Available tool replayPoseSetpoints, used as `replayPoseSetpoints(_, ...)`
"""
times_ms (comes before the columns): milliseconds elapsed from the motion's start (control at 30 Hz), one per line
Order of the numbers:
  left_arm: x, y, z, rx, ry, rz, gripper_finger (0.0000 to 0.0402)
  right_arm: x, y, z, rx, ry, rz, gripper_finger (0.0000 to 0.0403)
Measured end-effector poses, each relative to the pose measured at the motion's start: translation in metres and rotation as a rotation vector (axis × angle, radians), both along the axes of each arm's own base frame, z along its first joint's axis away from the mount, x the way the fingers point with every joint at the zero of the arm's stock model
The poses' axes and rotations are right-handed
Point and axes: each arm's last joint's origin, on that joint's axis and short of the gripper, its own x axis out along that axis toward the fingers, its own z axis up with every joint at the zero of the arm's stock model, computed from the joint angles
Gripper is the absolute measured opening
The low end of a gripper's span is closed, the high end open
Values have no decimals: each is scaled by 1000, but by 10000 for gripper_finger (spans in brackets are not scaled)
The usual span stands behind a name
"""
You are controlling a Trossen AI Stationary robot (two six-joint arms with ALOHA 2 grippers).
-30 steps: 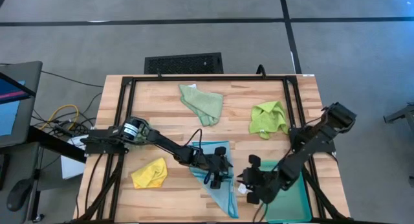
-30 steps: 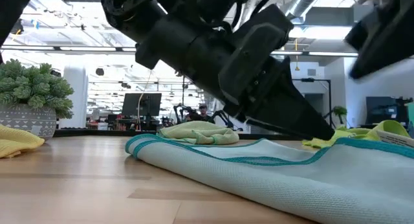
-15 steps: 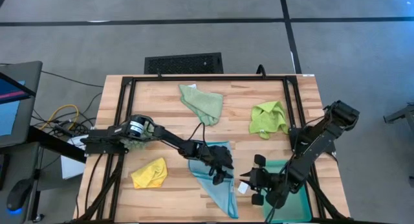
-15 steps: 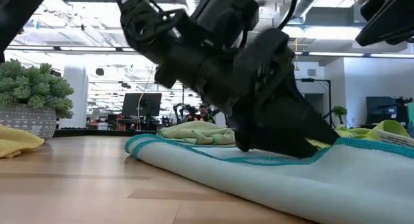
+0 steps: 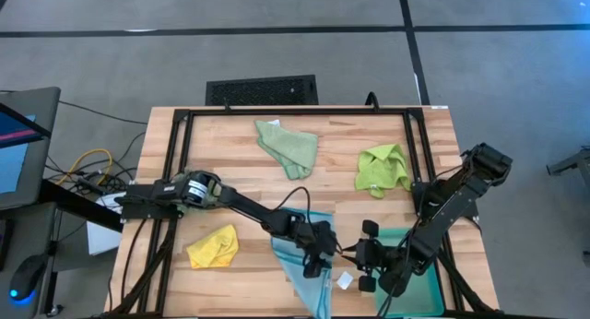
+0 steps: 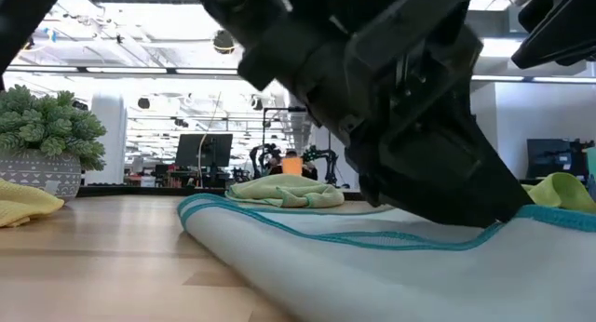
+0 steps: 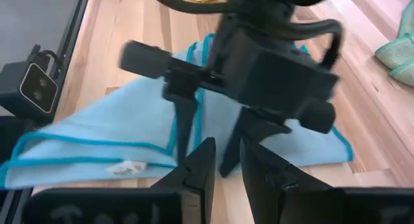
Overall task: Fold microfiber towels
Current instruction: Fold the blue microfiber cloth
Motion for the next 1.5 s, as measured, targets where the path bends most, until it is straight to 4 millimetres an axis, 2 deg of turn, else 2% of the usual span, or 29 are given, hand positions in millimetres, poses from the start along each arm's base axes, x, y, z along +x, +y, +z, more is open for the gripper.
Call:
replayPoseSetpoints(133,0,-11,8,23,46,-30,167,0,0,0,1,1,1,97)
replayPoseSetpoints(400,-4,-22,9,47,59,-70,127,0,0,0,1,1,1,97)
replayPoseSetpoints(600,-5,-24,9,76,44,-69,93,0,0,0,1,2,1,97)
replayPoseSetpoints(900,-10,-25,27,132,29,-89,15,3,-2,-6,5,12,-35,97)
replayPoseSetpoints(1000,-16,-29,39,181,27,-67,6,10,-6,-16,-2,37,-79,97)
replayPoseSetpoints(1100,-23,-33,47,216,38,-58,16,20,-13,-29,-18,75,-123,97)
replayPoseSetpoints(1333,-33,-49,47,261,43,-105,27,54,-34,-56,31,120,-210,97)
replayPoseSetpoints(1500,-36,-55,46,296,35,-105,21,73,-41,-74,97,167,-166,89)
